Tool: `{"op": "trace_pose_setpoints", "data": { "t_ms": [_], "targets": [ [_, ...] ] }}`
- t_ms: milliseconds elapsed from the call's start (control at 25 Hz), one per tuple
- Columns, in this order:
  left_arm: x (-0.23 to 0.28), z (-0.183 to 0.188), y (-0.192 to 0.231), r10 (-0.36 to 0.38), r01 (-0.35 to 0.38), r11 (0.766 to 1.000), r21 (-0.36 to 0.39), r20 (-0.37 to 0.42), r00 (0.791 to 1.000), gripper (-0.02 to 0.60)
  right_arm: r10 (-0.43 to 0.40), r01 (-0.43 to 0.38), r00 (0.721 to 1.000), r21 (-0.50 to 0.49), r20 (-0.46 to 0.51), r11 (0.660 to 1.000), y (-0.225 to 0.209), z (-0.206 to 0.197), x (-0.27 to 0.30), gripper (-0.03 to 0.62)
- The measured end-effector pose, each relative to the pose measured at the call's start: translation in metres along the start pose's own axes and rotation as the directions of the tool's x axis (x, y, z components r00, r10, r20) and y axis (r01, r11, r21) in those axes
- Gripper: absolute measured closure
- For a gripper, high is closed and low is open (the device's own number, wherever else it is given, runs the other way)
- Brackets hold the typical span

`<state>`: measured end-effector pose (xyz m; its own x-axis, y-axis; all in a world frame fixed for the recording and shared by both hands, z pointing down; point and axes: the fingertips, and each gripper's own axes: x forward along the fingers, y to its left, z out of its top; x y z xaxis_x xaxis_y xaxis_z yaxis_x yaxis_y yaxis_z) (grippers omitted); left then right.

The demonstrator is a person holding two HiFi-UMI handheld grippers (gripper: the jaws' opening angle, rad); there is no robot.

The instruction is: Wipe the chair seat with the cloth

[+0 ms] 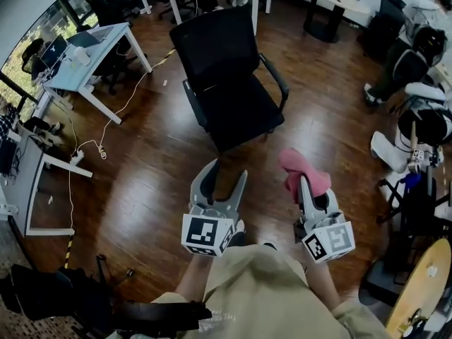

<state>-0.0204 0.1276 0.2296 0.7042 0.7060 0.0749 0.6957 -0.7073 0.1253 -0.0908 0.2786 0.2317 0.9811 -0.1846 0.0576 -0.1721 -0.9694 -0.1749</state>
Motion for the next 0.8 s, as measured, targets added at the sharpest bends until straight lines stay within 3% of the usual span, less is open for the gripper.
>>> {"op": "trace_pose_setpoints", "data": {
  "t_ms": [160, 360, 520, 800],
  "targets": [
    [0.037, 0.009, 0.024, -0.041, 0.041, 0.999, 0.002, 0.005, 0.999, 0.367, -0.066, 0.066, 0.998, 0.001, -0.006, 0.998, -0.017, 0.006, 0.022, 0.577],
    [0.09, 0.005, 0.029, -0.043, 0.043, 0.999, 0.008, -0.028, 0.999, 0.367, -0.122, 0.123, 0.992, 0.041, -0.04, 0.992, -0.078, -0.001, 0.044, 0.577],
    [0.141, -0.006, 0.028, 0.014, -0.013, 1.0, 0.016, -0.055, 0.998, 0.367, -0.08, 0.082, 0.996, 0.049, -0.043, 0.995, -0.138, -0.001, 0.077, 0.577],
    [0.229, -0.001, 0.012, 0.185, -0.185, 0.983, 0.012, -0.048, 0.982, 0.365, 0.079, -0.077, 0.996, 0.055, -0.049, 0.996, -0.247, 0.023, 0.142, 0.577]
  ]
}}
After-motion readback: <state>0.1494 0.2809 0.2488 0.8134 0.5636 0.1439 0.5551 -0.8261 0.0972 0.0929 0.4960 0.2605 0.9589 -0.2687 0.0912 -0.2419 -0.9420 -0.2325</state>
